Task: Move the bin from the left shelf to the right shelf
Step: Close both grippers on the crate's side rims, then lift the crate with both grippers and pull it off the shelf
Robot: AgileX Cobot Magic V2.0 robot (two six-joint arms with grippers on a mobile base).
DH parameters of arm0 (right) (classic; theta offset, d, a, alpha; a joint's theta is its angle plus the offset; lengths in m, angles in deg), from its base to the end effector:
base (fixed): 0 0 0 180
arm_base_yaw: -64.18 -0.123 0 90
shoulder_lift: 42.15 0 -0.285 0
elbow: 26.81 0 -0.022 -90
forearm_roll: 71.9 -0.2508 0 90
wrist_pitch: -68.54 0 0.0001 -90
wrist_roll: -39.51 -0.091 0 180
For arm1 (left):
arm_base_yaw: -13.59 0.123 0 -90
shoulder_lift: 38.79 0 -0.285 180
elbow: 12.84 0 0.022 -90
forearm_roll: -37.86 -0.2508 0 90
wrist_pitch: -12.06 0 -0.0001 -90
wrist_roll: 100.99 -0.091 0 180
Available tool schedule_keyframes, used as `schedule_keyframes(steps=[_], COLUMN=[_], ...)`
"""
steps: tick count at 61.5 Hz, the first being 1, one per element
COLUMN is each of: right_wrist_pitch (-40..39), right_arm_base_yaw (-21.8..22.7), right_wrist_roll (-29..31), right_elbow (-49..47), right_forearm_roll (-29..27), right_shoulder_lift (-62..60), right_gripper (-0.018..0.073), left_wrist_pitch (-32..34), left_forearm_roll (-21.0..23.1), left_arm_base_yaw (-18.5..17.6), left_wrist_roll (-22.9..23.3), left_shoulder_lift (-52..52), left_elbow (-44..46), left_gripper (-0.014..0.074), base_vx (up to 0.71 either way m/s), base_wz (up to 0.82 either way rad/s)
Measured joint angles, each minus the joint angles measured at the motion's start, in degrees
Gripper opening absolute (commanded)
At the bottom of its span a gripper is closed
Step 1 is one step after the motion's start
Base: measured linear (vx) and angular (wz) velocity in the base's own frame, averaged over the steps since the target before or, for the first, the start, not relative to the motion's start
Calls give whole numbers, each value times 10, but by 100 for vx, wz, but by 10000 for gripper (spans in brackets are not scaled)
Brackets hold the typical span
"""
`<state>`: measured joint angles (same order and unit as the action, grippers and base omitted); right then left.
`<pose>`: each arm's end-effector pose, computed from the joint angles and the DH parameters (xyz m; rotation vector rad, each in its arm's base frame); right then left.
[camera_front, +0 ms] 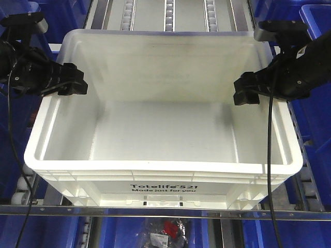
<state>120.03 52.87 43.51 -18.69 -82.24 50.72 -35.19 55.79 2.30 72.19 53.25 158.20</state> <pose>0.2984 0.0727 0.3018 -0.2515 2.6498 0.2661 0.2989 -0.0807 0.3073 0.2161 2.5655 -0.4038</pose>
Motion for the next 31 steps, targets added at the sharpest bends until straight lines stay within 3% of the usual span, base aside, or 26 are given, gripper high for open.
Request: schedule_keyframes(steps=[13,31], right_wrist_pitch=[1,6], right_arm_base_yaw=[2,0], right_wrist_roll=[4,4], right_elbow=[0,0], right_forearm_roll=[5,0], right_shoulder_lift=[1,-8], right_gripper=[-15,-7], left_wrist_pitch=[-2,11], left_forearm_roll=[0,24], left_arm_base_yaw=[-1,2], left_wrist_roll=[8,-22], left_shoulder_lift=[2,2], left_elbow=[0,0], left_gripper=[2,-6], base_vx=[0,0], base_wz=[0,0])
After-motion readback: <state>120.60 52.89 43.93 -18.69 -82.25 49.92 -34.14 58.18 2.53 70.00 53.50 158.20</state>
